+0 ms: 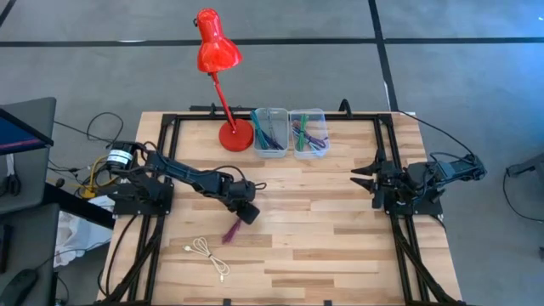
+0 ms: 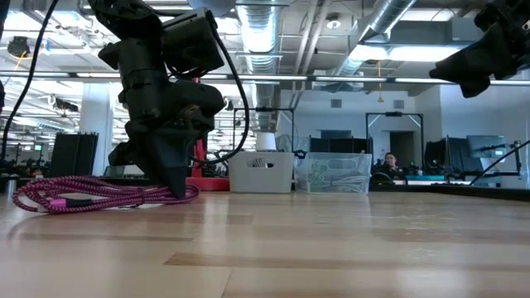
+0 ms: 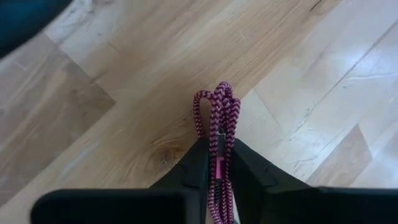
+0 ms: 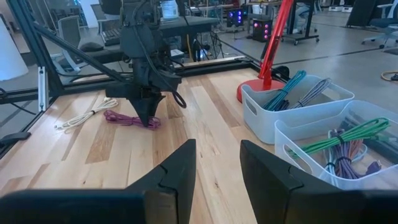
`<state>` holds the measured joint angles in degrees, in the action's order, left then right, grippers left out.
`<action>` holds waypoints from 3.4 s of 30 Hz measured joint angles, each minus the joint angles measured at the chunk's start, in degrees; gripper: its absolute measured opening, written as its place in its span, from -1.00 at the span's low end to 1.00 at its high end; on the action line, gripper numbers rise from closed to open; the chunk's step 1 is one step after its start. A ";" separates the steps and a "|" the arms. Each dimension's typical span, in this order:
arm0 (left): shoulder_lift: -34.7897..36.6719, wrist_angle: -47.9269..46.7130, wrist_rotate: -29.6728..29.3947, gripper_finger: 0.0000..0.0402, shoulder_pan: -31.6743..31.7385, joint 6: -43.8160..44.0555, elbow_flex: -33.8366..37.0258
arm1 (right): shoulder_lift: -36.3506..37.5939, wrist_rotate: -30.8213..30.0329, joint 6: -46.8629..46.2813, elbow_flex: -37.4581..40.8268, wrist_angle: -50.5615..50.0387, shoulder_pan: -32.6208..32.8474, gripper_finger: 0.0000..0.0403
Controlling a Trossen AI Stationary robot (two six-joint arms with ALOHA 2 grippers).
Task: Pick & Place USB Port
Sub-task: Put the black and pink charger cable into the gray bin, then put the white charger cable into the transparent bin
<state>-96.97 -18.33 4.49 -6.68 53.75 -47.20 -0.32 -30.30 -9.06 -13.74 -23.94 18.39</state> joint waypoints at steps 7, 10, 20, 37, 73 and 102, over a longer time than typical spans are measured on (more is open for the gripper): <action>-0.07 0.67 -0.07 -0.80 0.00 -2.79 0.07 | 0.00 0.00 0.00 0.00 0.00 0.00 -0.41; 0.50 0.93 -0.15 -0.80 -0.02 -5.12 0.08 | 0.00 0.00 0.00 0.00 -0.01 0.00 -0.41; 15.45 1.24 -7.00 -0.80 4.57 -14.44 0.31 | 0.00 -0.08 0.00 0.00 -0.01 0.00 -0.41; 24.54 28.06 -7.39 -0.80 27.36 -35.39 0.11 | 0.00 -1.49 0.00 0.00 0.14 -0.09 -0.41; -7.22 50.05 1.33 -0.78 41.57 -31.06 -9.44 | 0.00 -2.78 0.00 0.00 -0.07 -0.13 -0.41; -0.19 49.37 0.68 -0.15 40.68 -39.09 -9.42 | 0.00 -2.78 0.00 0.00 -0.09 -0.13 -0.41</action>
<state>-97.16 31.04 5.17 34.00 14.66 -56.62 -0.32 -33.08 -9.06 -13.74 -24.04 18.26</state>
